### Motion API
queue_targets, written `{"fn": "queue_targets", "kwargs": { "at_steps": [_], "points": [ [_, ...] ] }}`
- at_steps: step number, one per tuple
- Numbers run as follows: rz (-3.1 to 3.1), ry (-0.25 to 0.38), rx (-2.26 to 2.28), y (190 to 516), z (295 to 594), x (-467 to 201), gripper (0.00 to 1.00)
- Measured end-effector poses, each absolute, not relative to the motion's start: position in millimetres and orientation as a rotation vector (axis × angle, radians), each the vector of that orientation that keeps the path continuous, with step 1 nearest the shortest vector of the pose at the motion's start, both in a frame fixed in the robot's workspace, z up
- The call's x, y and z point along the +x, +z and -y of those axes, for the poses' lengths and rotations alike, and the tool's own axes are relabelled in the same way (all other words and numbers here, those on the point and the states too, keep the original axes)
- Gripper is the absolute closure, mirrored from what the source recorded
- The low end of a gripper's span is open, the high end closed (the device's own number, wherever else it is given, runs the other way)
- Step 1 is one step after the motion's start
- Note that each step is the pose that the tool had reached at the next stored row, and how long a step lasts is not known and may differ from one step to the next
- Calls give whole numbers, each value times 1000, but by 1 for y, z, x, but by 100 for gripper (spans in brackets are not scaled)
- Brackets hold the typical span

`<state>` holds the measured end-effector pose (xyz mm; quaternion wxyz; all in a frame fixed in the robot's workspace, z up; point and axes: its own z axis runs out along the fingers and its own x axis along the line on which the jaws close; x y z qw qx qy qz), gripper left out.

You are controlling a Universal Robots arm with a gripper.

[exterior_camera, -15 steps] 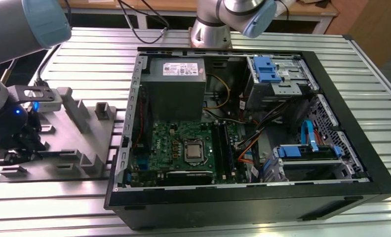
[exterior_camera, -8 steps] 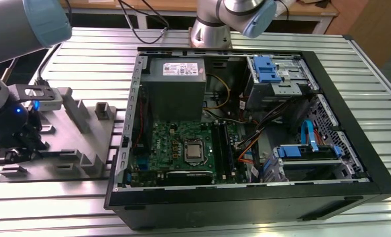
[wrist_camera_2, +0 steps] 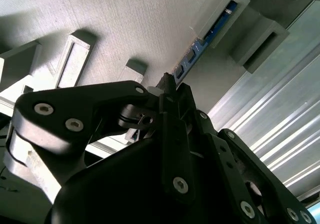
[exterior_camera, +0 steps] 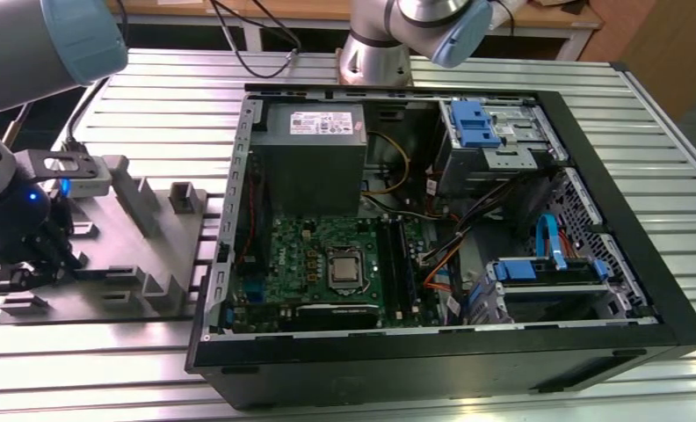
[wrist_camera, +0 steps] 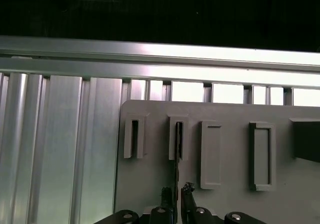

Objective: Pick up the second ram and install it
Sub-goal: 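Pick up the second ram and move it above second insertion slot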

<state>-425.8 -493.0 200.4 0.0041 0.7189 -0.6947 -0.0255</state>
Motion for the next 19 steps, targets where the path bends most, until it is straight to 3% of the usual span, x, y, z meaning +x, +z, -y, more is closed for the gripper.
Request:
{"fn": "queue_targets", "kwargs": {
  "at_steps": [19],
  "points": [
    [2177,-80,2253,200,494,-426,80]
  ]
}}
